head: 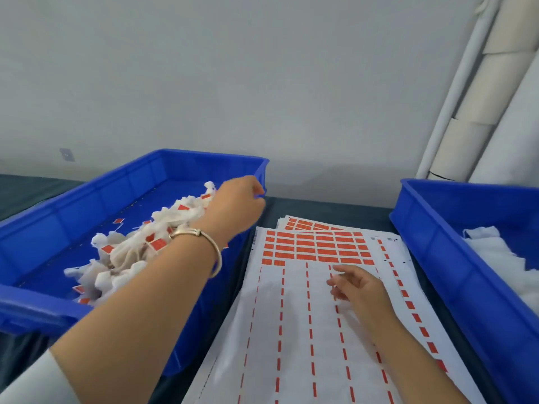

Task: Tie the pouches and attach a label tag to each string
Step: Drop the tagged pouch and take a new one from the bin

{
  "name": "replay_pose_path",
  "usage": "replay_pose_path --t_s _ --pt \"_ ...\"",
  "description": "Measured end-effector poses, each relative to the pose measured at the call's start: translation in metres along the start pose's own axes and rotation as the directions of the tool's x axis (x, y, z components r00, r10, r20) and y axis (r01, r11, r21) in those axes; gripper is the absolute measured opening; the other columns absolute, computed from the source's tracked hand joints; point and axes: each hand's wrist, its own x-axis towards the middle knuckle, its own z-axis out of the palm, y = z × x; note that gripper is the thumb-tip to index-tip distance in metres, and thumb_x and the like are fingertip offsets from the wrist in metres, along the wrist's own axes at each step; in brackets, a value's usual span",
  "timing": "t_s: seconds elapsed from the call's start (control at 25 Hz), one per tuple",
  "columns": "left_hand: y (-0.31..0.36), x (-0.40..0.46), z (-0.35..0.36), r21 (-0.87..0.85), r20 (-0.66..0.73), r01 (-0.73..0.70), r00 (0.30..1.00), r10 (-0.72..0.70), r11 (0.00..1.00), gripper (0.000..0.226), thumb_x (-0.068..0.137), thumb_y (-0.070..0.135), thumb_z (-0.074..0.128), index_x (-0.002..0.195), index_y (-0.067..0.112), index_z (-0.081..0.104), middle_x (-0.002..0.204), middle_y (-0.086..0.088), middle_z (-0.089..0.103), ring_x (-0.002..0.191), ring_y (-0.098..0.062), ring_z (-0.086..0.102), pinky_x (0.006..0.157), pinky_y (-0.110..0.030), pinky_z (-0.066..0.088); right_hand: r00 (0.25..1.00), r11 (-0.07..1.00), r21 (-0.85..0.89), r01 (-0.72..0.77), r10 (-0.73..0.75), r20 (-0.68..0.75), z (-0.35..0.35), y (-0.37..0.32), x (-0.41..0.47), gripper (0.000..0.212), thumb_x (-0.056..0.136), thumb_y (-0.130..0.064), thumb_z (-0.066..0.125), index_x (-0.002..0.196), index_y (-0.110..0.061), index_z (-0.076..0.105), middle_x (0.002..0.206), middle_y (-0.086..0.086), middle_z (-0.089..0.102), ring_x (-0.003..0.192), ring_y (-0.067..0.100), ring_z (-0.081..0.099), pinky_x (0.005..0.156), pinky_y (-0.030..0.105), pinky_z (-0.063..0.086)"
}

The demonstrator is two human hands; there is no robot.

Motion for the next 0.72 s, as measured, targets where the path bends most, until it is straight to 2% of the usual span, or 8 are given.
replay_pose_path --t_s 0.08,0.16,0.36,0.44,0.56,0.6,0.64,0.72 --pt "0.027 -0.017 0.027 -0.047 0.114 -0.072 0.99 0.077 0.996 0.018 0.092 0.022 0.051 0.108 0.024 0.059 0.095 0.006 0.061 0.071 -0.004 0.051 0.055 -0.017 0.038 0.999 0.999 -0.051 0.021 -0.023 -0.042 -0.011 -0.019 -0.005 0.012 0.093 -0.025 0.057 0.102 -0.031 0.061 0.094 -0.01 0.069 0.078 0.007 0.067 0.06 0.01 0.048" --pt "0.045 -0.039 0.06 -0.1 0.241 -0.098 0.963 0.119 0.99 0.02 0.092 0.025 0.053 0.111 0.027 0.059 0.094 0.01 0.06 0.07 -0.002 0.053 0.055 -0.015 0.04 0.994 0.995 -0.045 0.085 -0.088 -0.071 -0.029 -0.046 -0.012 0.01 0.092 -0.028 0.059 0.096 -0.036 0.061 0.09 -0.013 0.069 0.076 0.004 0.068 0.063 0.015 0.053" --pt "0.054 -0.081 0.149 -0.086 0.483 -0.096 0.867 0.125 0.992 0.03 0.093 0.032 0.053 0.122 0.026 0.057 0.125 0.003 0.058 0.103 -0.016 0.058 0.086 -0.025 0.048 0.917 0.955 0.029 0.297 -0.276 -0.287 -0.108 -0.119 -0.011 0.03 0.091 -0.004 0.049 0.083 -0.028 0.064 0.072 -0.011 0.07 0.06 0.0 0.064 0.058 0.016 0.053" --pt "0.053 -0.091 0.172 -0.058 0.483 -0.14 0.862 0.15 0.989 0.032 0.094 0.033 0.05 0.123 0.024 0.056 0.127 0.004 0.057 0.109 -0.016 0.055 0.094 -0.026 0.042 0.896 0.97 0.023 0.242 -0.214 -0.389 -0.144 -0.133 0.003 0.033 0.089 0.003 0.042 0.083 -0.02 0.066 0.074 -0.006 0.068 0.056 0.004 0.062 0.056 0.015 0.053" --pt "0.046 -0.104 0.187 -0.044 0.34 -0.223 0.913 0.225 0.974 0.036 0.095 0.039 0.045 0.128 0.026 0.052 0.134 0.01 0.051 0.12 -0.011 0.047 0.107 -0.03 0.031 0.913 0.995 -0.09 -0.048 0.007 -0.407 -0.197 -0.122 0.023 0.027 0.095 0.0 0.041 0.097 -0.006 0.066 0.095 0.009 0.067 0.065 0.015 0.061 0.053 0.016 0.052" --pt "0.043 -0.106 0.188 -0.058 0.314 -0.224 0.921 0.231 0.973 0.038 0.095 0.04 0.044 0.129 0.027 0.051 0.137 0.011 0.049 0.124 -0.011 0.045 0.109 -0.03 0.028 0.929 0.96 -0.238 -0.148 0.052 -0.367 -0.214 -0.109 0.028 0.025 0.096 -0.001 0.042 0.106 -0.003 0.065 0.106 0.012 0.065 0.075 0.021 0.063 0.063 0.02 0.055" --pt "0.042 -0.106 0.189 -0.073 0.304 -0.217 0.925 0.229 0.973 0.038 0.095 0.04 0.044 0.13 0.028 0.051 0.138 0.011 0.047 0.126 -0.011 0.044 0.109 -0.029 0.026 0.946 0.862 -0.453 -0.225 0.083 -0.312 -0.231 -0.094 0.032 0.026 0.095 -0.002 0.045 0.113 -0.004 0.064 0.115 0.013 0.064 0.089 0.026 0.064 0.076 0.027 0.055" --pt "0.039 -0.106 0.189 -0.09 0.3 -0.202 0.928 0.22 0.975 0.038 0.095 0.039 0.045 0.131 0.028 0.051 0.14 0.011 0.046 0.128 -0.011 0.042 0.109 -0.028 0.025 0.963 0.535 -0.804 -0.26 0.211 -0.171 -0.257 -0.06 0.027 0.034 0.091 -0.005 0.053 0.122 -0.015 0.062 0.126 0.007 0.059 0.11 0.026 0.057 0.09 0.033 0.047"
